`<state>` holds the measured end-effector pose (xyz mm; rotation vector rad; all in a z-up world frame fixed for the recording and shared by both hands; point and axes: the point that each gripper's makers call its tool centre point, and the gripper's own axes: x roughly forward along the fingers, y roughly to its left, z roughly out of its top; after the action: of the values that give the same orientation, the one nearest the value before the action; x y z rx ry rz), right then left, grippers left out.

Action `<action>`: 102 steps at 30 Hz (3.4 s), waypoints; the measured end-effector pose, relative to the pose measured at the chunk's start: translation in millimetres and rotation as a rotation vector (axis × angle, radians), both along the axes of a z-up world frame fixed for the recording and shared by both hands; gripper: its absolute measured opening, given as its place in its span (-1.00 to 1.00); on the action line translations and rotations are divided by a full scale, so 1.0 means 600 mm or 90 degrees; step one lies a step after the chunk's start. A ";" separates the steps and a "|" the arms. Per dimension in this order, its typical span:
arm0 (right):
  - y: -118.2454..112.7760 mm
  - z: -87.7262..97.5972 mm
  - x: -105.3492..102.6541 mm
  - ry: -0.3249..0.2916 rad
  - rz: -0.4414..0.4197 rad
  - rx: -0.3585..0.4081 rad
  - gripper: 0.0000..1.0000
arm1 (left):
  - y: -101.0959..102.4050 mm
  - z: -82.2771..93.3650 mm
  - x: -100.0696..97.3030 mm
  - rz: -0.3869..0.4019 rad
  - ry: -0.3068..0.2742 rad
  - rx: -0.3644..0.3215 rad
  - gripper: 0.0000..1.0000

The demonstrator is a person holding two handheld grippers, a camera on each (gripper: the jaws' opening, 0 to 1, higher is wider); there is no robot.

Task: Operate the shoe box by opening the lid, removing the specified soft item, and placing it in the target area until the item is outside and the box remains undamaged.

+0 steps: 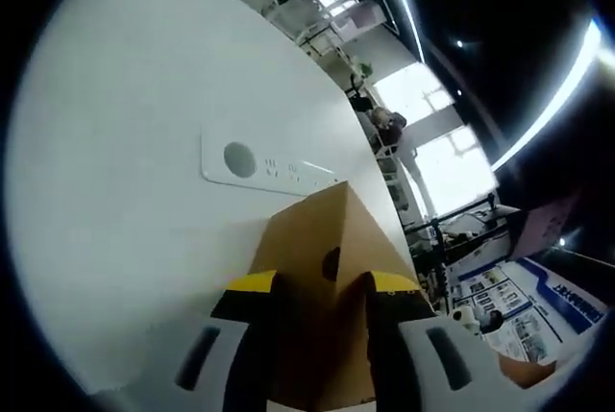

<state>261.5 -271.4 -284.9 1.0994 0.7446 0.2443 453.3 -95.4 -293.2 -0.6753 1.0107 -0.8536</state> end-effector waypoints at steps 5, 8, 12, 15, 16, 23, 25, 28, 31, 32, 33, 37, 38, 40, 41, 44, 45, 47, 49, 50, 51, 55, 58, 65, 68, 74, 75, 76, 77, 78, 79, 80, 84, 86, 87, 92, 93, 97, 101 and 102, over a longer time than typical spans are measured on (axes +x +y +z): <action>0.000 0.001 0.000 0.004 0.005 -0.002 -0.41 | 0.001 0.003 -0.001 0.004 -0.002 0.004 -0.31; 0.000 0.000 0.000 0.007 0.010 -0.001 -0.41 | 0.001 0.005 -0.001 0.001 -0.006 0.011 -0.32; 0.000 0.000 0.000 0.009 0.011 -0.001 -0.41 | 0.003 0.005 -0.001 0.004 -0.006 0.014 -0.33; -0.001 -0.001 0.000 0.008 0.011 -0.003 -0.41 | 0.003 0.006 -0.002 0.007 -0.007 0.015 -0.33; -0.001 -0.001 -0.001 0.009 0.011 -0.003 -0.41 | 0.004 0.006 -0.002 0.009 -0.006 0.015 -0.33; -0.004 0.000 0.003 0.004 0.006 -0.011 -0.42 | 0.011 0.006 -0.011 0.009 0.001 0.017 -0.34; -0.006 0.000 0.004 0.004 0.007 -0.012 -0.42 | 0.013 0.006 -0.013 0.010 0.002 0.016 -0.34; -0.007 0.000 0.006 0.004 0.010 -0.015 -0.43 | 0.014 0.005 -0.014 0.011 0.005 0.018 -0.34; -0.009 0.001 0.007 0.003 0.010 -0.022 -0.43 | 0.015 0.006 -0.015 0.011 0.007 0.020 -0.34; -0.009 0.001 0.007 0.003 0.010 -0.023 -0.43 | 0.015 0.006 -0.016 0.011 0.008 0.020 -0.34; -0.009 0.001 0.007 0.003 0.010 -0.023 -0.43 | 0.015 0.005 -0.017 0.013 0.009 0.020 -0.34; -0.011 0.001 0.008 0.002 0.010 -0.024 -0.44 | 0.017 0.004 -0.019 0.016 0.009 0.021 -0.34; -0.011 0.001 0.009 0.002 0.010 -0.023 -0.44 | 0.018 0.004 -0.020 0.020 0.011 0.020 -0.34; -0.011 0.001 0.009 0.002 0.010 -0.025 -0.44 | 0.019 0.004 -0.023 0.028 0.008 0.019 -0.34; -0.012 0.001 0.010 0.003 0.010 -0.025 -0.44 | 0.020 0.004 -0.024 0.031 0.008 0.018 -0.34; -0.013 0.002 0.011 0.003 0.010 -0.028 -0.44 | 0.022 0.004 -0.026 0.036 0.010 0.019 -0.34; -0.013 0.002 0.012 0.003 0.011 -0.028 -0.44 | 0.022 0.004 -0.026 0.037 0.010 0.019 -0.34; -0.013 0.003 0.013 0.004 0.015 -0.031 -0.45 | 0.023 0.004 -0.028 0.040 0.011 0.020 -0.34; -0.014 0.003 0.014 0.005 0.017 -0.032 -0.45 | 0.023 0.004 -0.029 0.043 0.012 0.019 -0.34; -0.014 0.003 0.014 0.005 0.018 -0.032 -0.45 | 0.024 0.004 -0.030 0.046 0.011 0.019 -0.34; -0.014 0.003 0.014 0.005 0.018 -0.032 -0.45 | 0.024 0.004 -0.031 0.048 0.011 0.018 -0.34; -0.016 0.004 0.016 0.003 0.015 -0.032 -0.45 | 0.026 0.003 -0.033 0.053 0.010 0.014 -0.34; -0.018 0.004 0.016 0.004 0.014 -0.030 -0.45 | 0.026 0.003 -0.033 0.058 0.011 0.014 -0.34; -0.020 0.005 0.019 0.011 0.010 -0.032 -0.45 | 0.025 0.005 -0.038 0.061 0.014 0.015 -0.34; -0.021 0.005 0.021 0.011 0.001 -0.033 -0.45 | 0.025 0.006 -0.038 0.049 0.018 0.021 -0.34; -0.020 0.005 0.021 0.010 -0.004 -0.036 -0.44 | 0.025 0.009 -0.042 0.054 0.016 0.019 -0.34; -0.020 0.005 0.021 0.009 -0.004 -0.037 -0.44 | 0.025 0.009 -0.043 0.057 0.017 0.017 -0.34; -0.019 0.005 0.021 0.009 -0.004 -0.037 -0.44 | 0.025 0.009 -0.043 0.061 0.016 0.016 -0.34; -0.019 0.005 0.021 0.009 -0.003 -0.036 -0.44 | 0.026 0.009 -0.043 0.062 0.015 0.015 -0.34; -0.019 0.005 0.022 0.009 -0.003 -0.035 -0.44 | 0.026 0.009 -0.044 0.065 0.014 0.015 -0.34; -0.019 0.005 0.022 0.009 -0.001 -0.035 -0.44 | 0.026 0.009 -0.042 0.066 0.014 0.016 -0.34; -0.020 0.005 0.022 0.009 -0.001 -0.037 -0.44 | 0.026 0.009 -0.043 0.066 0.015 0.019 -0.34; -0.021 0.005 0.024 0.011 0.005 -0.038 -0.44 | 0.028 0.008 -0.044 0.069 0.016 0.019 -0.34; -0.022 0.006 0.025 0.011 0.006 -0.039 -0.44 | 0.028 0.008 -0.045 0.071 0.016 0.019 -0.34; -0.023 0.006 0.026 0.012 0.008 -0.040 -0.44 | 0.028 0.009 -0.047 0.073 0.016 0.019 -0.34; -0.025 0.006 0.029 0.015 0.015 -0.044 -0.44 | 0.031 0.009 -0.052 0.077 0.019 0.019 -0.34; -0.026 0.006 0.030 0.015 0.017 -0.045 -0.44 | 0.032 0.009 -0.053 0.076 0.019 0.019 -0.34; -0.028 0.005 0.031 0.017 0.022 -0.049 -0.44 | 0.035 0.007 -0.054 0.077 0.020 0.016 -0.34; -0.029 0.005 0.032 0.019 0.025 -0.057 -0.44 | 0.036 0.006 -0.055 0.071 0.022 0.020 -0.34; -0.029 0.005 0.033 0.019 0.025 -0.057 -0.44 | 0.037 0.006 -0.057 0.070 0.023 0.019 -0.34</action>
<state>281.0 -289.0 -281.8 1.0060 0.7967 0.2267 419.0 -73.3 -289.5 -0.7159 1.0068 -0.7311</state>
